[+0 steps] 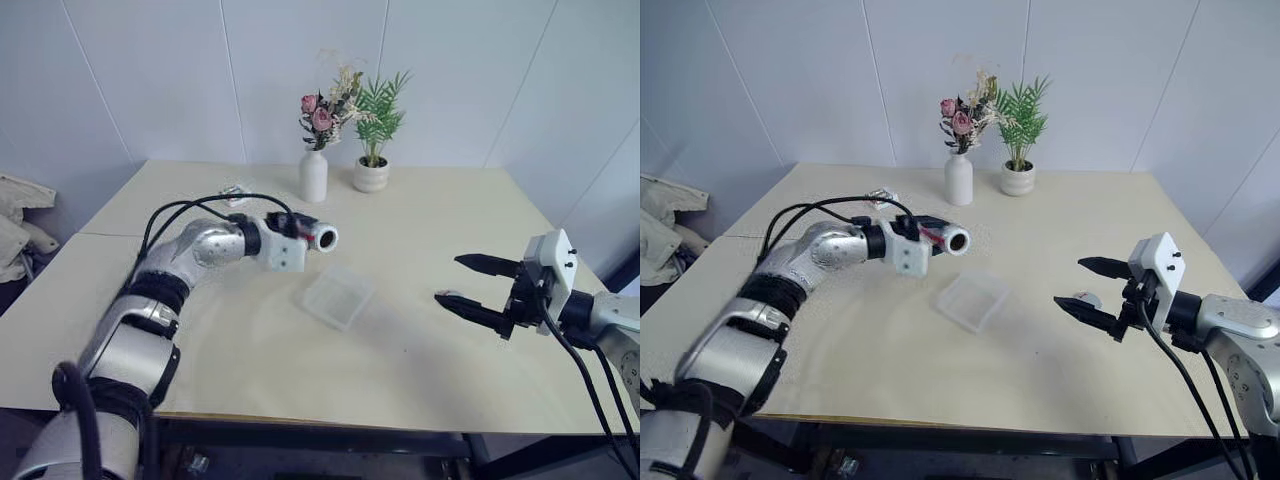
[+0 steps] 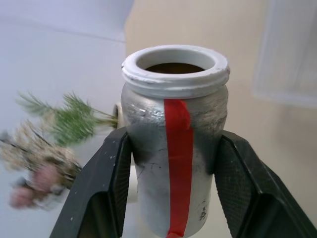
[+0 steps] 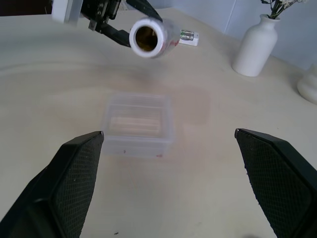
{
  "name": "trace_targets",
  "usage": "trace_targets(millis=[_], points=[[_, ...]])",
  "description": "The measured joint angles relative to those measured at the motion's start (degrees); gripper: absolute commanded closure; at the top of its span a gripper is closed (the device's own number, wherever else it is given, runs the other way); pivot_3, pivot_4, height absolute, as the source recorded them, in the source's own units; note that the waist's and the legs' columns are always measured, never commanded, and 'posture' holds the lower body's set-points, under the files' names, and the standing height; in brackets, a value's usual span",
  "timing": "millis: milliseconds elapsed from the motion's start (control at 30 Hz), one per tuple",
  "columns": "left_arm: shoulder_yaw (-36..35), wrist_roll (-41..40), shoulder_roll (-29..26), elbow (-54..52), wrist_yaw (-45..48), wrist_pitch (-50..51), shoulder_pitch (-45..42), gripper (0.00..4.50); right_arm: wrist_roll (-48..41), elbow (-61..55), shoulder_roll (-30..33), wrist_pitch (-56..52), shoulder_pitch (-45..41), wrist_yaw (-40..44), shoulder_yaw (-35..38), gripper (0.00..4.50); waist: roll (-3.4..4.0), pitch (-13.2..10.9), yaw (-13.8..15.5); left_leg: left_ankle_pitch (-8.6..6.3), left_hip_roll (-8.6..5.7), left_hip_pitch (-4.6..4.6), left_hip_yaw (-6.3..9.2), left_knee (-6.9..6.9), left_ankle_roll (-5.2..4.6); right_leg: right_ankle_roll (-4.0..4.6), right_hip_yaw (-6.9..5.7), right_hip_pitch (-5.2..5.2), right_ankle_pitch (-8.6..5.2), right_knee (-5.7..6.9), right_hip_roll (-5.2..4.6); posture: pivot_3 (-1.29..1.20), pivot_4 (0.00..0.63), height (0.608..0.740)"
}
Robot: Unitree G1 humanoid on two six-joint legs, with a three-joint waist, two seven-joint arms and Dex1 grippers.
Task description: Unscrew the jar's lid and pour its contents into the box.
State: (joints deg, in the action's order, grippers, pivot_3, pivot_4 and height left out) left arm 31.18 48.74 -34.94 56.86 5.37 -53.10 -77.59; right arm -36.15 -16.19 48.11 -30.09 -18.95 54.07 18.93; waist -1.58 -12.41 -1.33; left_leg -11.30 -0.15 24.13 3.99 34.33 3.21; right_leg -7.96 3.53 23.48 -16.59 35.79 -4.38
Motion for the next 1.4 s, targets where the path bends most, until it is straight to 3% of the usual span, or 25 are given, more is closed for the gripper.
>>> trace_targets(millis=[67, 133, 267, 433, 600, 833, 1000, 1100, 1200, 1300, 1400], points=[[9.8, 14.5, -0.6, 0.1, -17.8, 1.1, -5.2, 2.40, -1.1, -0.4, -1.1, -0.3, 0.0, -1.1, 0.1, 0.03, -0.10, -0.1, 0.1, -0.02, -0.03, 0.09, 0.00, 0.08, -0.03, -0.08, 0.00, 0.00, 0.04, -0.05, -0.01, 0.00, 0.150, 0.740], [17.1, 24.2, 0.2, 1.0, -31.5, 2.9, -10.1, 2.40, -1.8, -0.6, -1.8, -0.8, 0.0, -2.1, 0.1, 0.03, -0.13, -0.1, 0.1, -0.06, -0.07, 0.15, 0.00, 0.12, -0.10, -0.15, 0.01, -0.01, 0.06, -0.14, -0.05, 0.00, 0.150, 0.740], [27.3, 35.1, 4.9, 7.2, -45.1, 8.5, -16.2, 2.40, -2.7, -0.7, -3.5, -1.3, -0.5, -4.3, 0.0, 0.03, -0.14, -0.1, 0.0, -0.10, -0.09, 0.15, -0.03, 0.11, -0.16, -0.20, 0.01, -0.01, 0.02, -0.17, -0.06, 0.00, 0.150, 0.740], [36.5, 41.9, 12.3, 13.2, -46.1, 12.7, -18.7, 2.40, -3.4, -0.7, -7.3, -1.2, -2.2, -6.6, -1.9, 0.03, -0.20, -0.1, -0.1, -0.10, -0.09, 0.32, -0.06, 0.08, -0.16, -0.20, 0.01, 0.19, 0.02, -0.15, -0.05, 0.00, 0.150, 0.740], [40.5, 44.3, 12.5, 14.2, -49.8, 14.3, -23.4, 2.40, -3.2, 0.1, -8.7, -0.9, -2.9, -7.4, -3.0, 0.03, -0.20, -0.1, 0.0, -0.11, -0.10, 0.39, -0.06, 0.02, -0.15, -0.24, 0.01, 0.26, -0.03, -0.15, -0.07, 0.00, 0.150, 0.740], [40.4, 41.8, 14.0, 16.2, -44.7, 12.8, -24.9, 2.40, -2.1, 1.4, -10.8, 0.4, -5.2, -7.4, -5.5, 0.03, -0.20, -0.1, 0.1, -0.12, -0.11, 0.38, -0.06, 0.14, -0.16, -0.24, 0.01, 0.25, -0.03, -0.05, -0.07, 0.00, 0.150, 0.740], [34.1, 33.3, 12.0, 18.0, -36.0, 6.1, -24.4, 2.40, -2.0, 2.9, -10.8, 0.6, -6.2, -7.1, -5.5, 0.03, -0.20, -0.1, -0.2, -0.12, -0.10, 0.36, -0.06, 0.17, -0.15, -0.23, 0.01, 0.26, -0.03, 0.04, -0.07, 0.00, 0.150, 0.740], [20.7, 18.1, 9.2, 20.9, -20.9, 0.1, -19.6, 2.40, -2.0, 3.0, -10.6, 0.5, -6.4, -6.7, -5.6, 0.03, -0.16, -0.1, -0.3, -0.11, -0.08, 0.27, -0.11, 0.20, -0.15, -0.19, 0.03, 0.25, -0.05, 0.16, -0.07, 0.00, 0.150, 0.740], [4.3, -0.5, 7.5, 23.7, 2.2, -1.9, -12.5, 2.40, -2.0, 3.0, -10.5, 0.2, -6.5, -6.0, -5.6, 0.03, -0.15, -0.1, -0.2, -0.10, -0.07, 0.27, -0.13, 0.36, -0.15, -0.16, 0.02, 0.25, -0.04, 0.29, -0.07, 0.00, 0.150, 0.740], [-11.9, -19.4, 8.0, 23.6, 24.9, 5.0, -6.2, 2.40, -2.0, 3.2, -10.5, 0.0, -8.0, -5.4, -6.5, 0.03, -0.15, -0.1, -0.2, -0.11, -0.08, 0.32, -0.10, 0.64, -0.19, -0.14, 0.01, 0.19, -0.02, 0.38, -0.07, 0.00, 0.150, 0.740], [-24.0, -33.9, 8.4, 19.9, 38.4, 16.3, -1.9, 2.40, -2.0, 3.5, -10.6, 0.0, -10.5, -4.5, -8.2, 0.03, -0.15, -0.1, -0.3, -0.11, -0.08, 0.28, -0.07, 0.80, -0.19, -0.14, 0.01, 0.16, -0.01, 0.62, -0.07, 0.00, 0.150, 0.740]])
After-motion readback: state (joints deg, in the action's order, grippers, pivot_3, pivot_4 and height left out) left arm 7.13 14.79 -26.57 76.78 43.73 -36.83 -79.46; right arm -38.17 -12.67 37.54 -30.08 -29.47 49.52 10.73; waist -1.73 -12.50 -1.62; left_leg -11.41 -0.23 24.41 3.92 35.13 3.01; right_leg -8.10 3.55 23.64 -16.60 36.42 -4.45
